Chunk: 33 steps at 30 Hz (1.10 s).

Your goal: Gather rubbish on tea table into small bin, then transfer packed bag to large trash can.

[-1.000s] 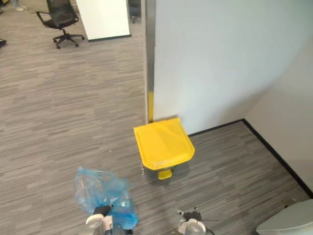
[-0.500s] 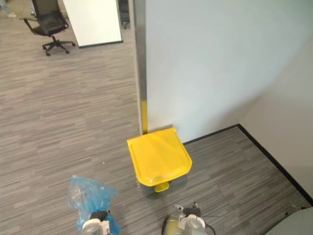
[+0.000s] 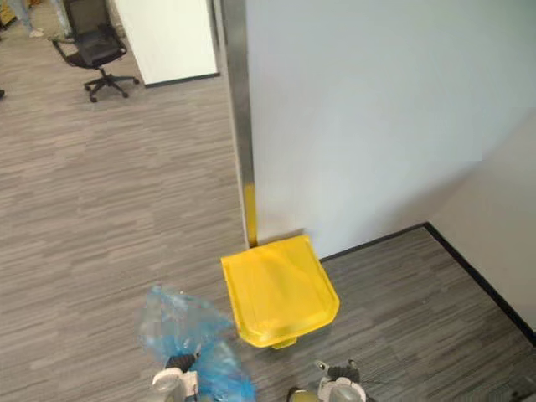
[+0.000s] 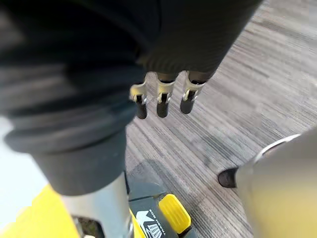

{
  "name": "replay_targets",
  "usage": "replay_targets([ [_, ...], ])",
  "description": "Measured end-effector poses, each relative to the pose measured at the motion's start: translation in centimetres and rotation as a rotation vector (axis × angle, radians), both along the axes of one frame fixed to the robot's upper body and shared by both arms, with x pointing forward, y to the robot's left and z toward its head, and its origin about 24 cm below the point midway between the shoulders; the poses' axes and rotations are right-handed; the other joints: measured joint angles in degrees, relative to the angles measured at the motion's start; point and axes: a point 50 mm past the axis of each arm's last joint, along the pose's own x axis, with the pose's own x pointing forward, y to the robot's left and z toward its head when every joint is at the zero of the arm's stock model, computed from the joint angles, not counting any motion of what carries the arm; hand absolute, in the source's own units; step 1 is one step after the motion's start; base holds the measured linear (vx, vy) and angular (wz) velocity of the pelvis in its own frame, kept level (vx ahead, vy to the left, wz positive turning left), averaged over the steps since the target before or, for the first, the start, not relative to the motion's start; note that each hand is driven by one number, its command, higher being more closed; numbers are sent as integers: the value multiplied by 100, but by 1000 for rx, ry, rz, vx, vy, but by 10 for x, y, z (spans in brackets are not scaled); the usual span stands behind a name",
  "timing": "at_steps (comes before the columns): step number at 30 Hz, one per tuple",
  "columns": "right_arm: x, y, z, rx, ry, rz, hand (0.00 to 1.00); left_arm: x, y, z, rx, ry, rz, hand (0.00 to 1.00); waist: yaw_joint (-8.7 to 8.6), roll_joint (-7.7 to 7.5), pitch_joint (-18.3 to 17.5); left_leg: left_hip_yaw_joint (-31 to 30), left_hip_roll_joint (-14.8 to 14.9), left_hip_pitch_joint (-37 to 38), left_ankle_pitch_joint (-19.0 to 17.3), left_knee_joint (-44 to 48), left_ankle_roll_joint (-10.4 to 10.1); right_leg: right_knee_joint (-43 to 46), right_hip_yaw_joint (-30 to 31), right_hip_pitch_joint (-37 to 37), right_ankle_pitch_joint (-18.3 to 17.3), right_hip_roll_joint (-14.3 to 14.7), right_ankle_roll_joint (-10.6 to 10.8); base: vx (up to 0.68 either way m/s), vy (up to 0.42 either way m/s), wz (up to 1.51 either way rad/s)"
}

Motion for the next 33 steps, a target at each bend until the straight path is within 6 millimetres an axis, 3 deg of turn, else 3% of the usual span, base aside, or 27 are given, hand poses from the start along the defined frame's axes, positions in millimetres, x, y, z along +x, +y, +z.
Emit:
replay_targets([
  [3,-7,2,-2,9,16,-10,0,-5,1,-2,6,15,6,100,0,-101,-102,131,-205,170,53,-272,86,-269,139,96,103,-142,130,52,149,-22],
  [6,-13,-1,-4,12,29,-40,0,-7,4,-2,14,21,6,100,1,-98,-115,135,-329,243,93,-440,147,-469,174,169,195,-179,149,25,74,-5],
  [13,-19,-11,-6,-4,63,-52,0,-23,16,-7,40,75,14,100,40,43,-159,107,-368,379,323,-884,150,-705,274,173,349,-106,64,-3,-2,-7],
  [23,-19,-12,-7,-2,74,-48,0,-28,26,-8,44,77,74,100,111,-48,-146,21,-463,434,437,-1190,159,-807,412,61,484,-103,56,-38,-4,-7],
  [27,-16,-11,-6,-4,63,-39,0,-22,28,-5,52,61,69,100,122,-166,54,-175,-575,526,212,-1102,332,416,225,-296,82,-328,247,-32,30,11],
  [29,-11,-14,-3,-13,37,-44,0,-20,26,-5,46,56,69,100,112,-115,208,-277,-556,769,129,-1096,469,1596,62,-756,95,-358,239,-53,47,7],
  [30,-5,-13,-1,-15,15,-37,0,-21,27,-5,54,62,75,100,114,-73,295,-306,-516,865,26,-958,558,2067,-85,-1047,-127,-396,183,14,68,-1],
  [31,-2,-11,0,-10,6,-34,0,-20,28,-5,63,61,78,100,120,-89,305,-332,-459,836,-141,-719,559,2060,-160,-1286,-184,-347,129,64,70,-5],
  [33,7,-7,3,-6,-24,-28,0,-18,31,-4,71,55,80,100,138,-128,402,-313,-358,845,-418,-369,541,1542,-208,-1705,30,-145,140,79,34,0],
])
